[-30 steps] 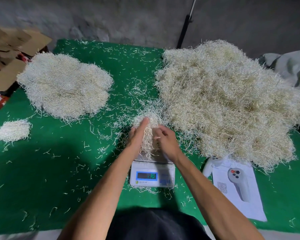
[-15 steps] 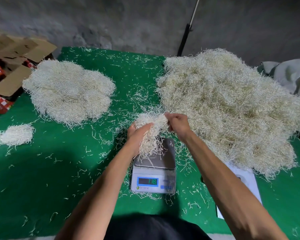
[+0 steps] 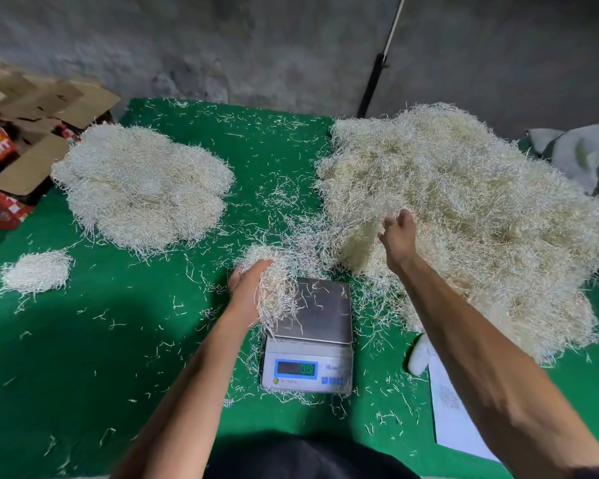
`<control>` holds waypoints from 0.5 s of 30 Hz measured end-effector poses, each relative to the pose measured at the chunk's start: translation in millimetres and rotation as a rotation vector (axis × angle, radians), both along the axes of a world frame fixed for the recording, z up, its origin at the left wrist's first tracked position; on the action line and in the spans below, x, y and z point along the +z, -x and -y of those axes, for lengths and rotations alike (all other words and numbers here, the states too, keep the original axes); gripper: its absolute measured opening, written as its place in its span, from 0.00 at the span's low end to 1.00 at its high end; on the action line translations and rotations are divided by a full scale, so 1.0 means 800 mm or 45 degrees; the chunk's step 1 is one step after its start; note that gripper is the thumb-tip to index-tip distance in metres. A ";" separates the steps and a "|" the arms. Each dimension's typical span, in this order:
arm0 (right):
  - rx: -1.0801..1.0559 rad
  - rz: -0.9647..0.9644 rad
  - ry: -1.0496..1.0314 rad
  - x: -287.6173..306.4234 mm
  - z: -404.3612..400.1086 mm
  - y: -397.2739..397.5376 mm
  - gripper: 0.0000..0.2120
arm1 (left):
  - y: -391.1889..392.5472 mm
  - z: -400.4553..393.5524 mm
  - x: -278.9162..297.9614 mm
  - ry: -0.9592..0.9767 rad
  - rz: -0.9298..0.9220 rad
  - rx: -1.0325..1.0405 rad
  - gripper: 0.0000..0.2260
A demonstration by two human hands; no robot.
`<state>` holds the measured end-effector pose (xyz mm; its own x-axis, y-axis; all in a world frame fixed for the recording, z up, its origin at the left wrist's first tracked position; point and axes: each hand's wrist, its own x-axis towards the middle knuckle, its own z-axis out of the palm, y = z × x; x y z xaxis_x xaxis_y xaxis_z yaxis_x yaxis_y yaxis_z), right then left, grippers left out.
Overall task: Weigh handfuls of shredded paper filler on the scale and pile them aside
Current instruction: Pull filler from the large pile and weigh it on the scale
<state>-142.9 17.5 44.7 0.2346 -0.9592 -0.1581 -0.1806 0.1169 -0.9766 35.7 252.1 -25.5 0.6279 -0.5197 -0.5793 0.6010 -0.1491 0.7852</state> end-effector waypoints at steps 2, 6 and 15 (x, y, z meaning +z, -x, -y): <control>0.020 -0.178 0.062 -0.013 -0.013 0.004 0.32 | 0.001 0.004 -0.001 -0.011 0.000 0.044 0.60; 0.234 -0.765 0.250 -0.036 -0.039 0.009 0.20 | 0.005 0.009 -0.004 -0.015 0.010 -0.005 0.58; 1.164 -0.538 0.037 -0.041 -0.108 -0.032 0.27 | 0.022 0.012 -0.002 -0.013 -0.008 -0.251 0.59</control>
